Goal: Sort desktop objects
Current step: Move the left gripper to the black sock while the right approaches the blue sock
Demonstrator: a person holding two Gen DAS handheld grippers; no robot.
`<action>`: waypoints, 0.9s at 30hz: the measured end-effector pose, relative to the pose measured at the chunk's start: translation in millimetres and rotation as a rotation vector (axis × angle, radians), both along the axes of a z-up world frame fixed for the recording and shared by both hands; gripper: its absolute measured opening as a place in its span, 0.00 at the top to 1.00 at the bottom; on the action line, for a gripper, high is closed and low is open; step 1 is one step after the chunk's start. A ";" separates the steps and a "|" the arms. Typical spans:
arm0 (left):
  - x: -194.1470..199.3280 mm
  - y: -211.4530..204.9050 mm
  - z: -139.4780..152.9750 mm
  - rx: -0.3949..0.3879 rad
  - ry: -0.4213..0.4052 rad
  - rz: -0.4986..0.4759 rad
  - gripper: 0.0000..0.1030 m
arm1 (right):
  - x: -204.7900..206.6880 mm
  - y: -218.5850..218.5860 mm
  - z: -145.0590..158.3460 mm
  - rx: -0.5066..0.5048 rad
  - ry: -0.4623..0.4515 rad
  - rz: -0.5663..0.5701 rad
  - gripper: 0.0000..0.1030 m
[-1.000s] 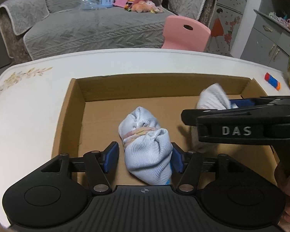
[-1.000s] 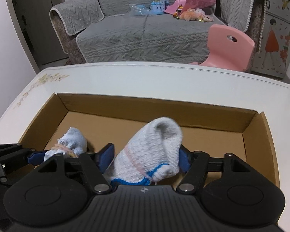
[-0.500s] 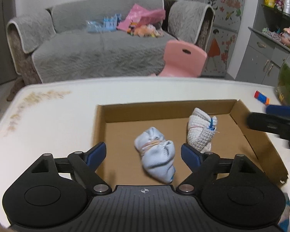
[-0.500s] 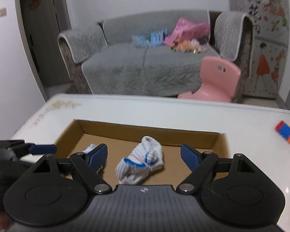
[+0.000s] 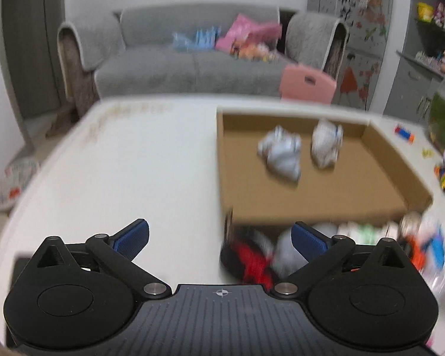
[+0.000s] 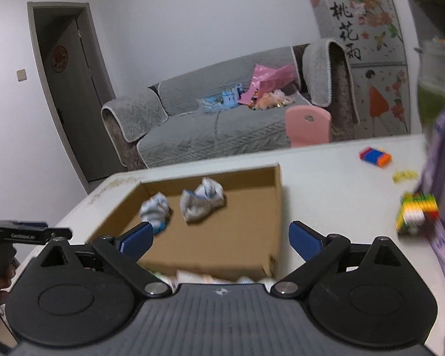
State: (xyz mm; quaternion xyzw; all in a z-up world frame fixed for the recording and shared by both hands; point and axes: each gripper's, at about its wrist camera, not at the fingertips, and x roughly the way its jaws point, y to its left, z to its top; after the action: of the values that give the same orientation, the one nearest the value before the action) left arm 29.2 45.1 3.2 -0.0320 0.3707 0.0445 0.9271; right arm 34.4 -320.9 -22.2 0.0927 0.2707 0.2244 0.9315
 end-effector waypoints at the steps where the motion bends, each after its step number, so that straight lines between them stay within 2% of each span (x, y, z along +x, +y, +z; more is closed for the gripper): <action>1: 1.4 -0.5 -7.7 0.000 0.029 -0.009 0.00 | 1.7 -1.2 -8.5 -0.004 0.011 0.008 0.05; 3: 5.9 -1.6 -17.7 -0.006 0.070 -0.039 0.00 | -0.6 -3.2 -19.3 -0.030 0.024 0.019 0.05; 7: 3.6 1.6 -24.0 -0.073 0.080 -0.056 0.00 | 9.1 2.5 -30.5 -0.050 0.042 0.054 0.05; 11: 7.6 -1.4 -32.8 -0.061 0.095 -0.063 0.00 | 20.2 10.1 -31.5 -0.037 0.057 0.071 0.05; 14: 11.0 1.4 -42.4 -0.079 0.124 -0.060 0.00 | 26.6 21.6 -35.0 -0.094 0.049 0.075 0.04; 21: 11.9 8.8 -49.4 -0.053 0.139 -0.032 0.00 | 41.4 26.0 -52.9 -0.192 0.097 0.051 0.01; 24: 11.8 13.5 -51.3 -0.048 0.147 -0.016 0.00 | 36.9 9.2 -53.9 -0.171 0.119 0.037 0.01; 27: 10.4 16.8 -52.5 -0.017 0.149 0.000 0.00 | 31.6 1.1 -54.8 -0.191 0.117 0.003 0.01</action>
State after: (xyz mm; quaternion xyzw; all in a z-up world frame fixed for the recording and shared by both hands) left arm 39.6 61.9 -49.3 -0.0364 0.4392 0.0435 0.8966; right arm 65.9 -319.8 -77.0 0.0160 0.3448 0.1934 0.9184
